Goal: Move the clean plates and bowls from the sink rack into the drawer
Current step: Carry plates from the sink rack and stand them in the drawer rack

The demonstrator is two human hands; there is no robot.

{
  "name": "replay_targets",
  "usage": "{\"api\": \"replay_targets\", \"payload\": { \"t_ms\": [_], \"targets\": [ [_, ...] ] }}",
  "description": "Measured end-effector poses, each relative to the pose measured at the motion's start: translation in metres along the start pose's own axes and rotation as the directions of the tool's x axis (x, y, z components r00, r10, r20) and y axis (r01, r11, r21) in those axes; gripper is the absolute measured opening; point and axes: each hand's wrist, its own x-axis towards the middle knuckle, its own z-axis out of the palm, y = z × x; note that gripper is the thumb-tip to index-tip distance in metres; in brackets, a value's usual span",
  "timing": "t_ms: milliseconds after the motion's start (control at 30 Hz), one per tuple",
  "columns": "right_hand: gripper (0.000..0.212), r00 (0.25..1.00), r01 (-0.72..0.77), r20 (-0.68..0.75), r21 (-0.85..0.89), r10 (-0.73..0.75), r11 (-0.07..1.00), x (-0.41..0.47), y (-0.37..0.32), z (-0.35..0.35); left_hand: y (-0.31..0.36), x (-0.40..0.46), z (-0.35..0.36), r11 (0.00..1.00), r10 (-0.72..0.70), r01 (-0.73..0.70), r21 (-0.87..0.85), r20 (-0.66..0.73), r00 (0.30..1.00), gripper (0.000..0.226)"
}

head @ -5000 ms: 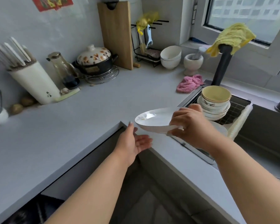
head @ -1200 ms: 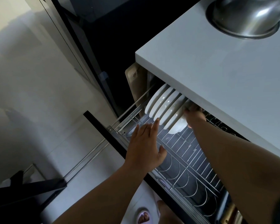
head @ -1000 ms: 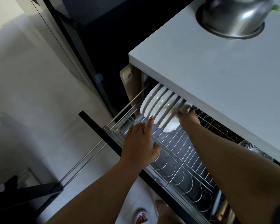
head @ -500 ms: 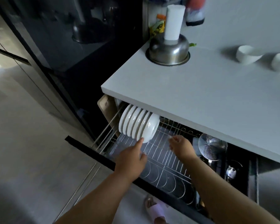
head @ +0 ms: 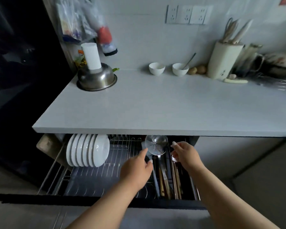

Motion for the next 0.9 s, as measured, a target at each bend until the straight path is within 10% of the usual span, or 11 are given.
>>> {"api": "replay_targets", "payload": {
  "t_ms": [533,900],
  "targets": [
    [0.032,0.932,-0.005,-0.359,0.124,0.050,0.992,0.008,0.067,-0.261,0.236,0.050,0.122,0.910,0.361,-0.387,0.150,0.172,0.916,0.046],
    [0.029,0.705,-0.219,-0.683,0.050,0.194,0.974,-0.027,0.190,-0.511,0.458,0.043,0.284,0.806,0.546,-0.592,0.005,0.380,0.747,0.042]
  ]
}}
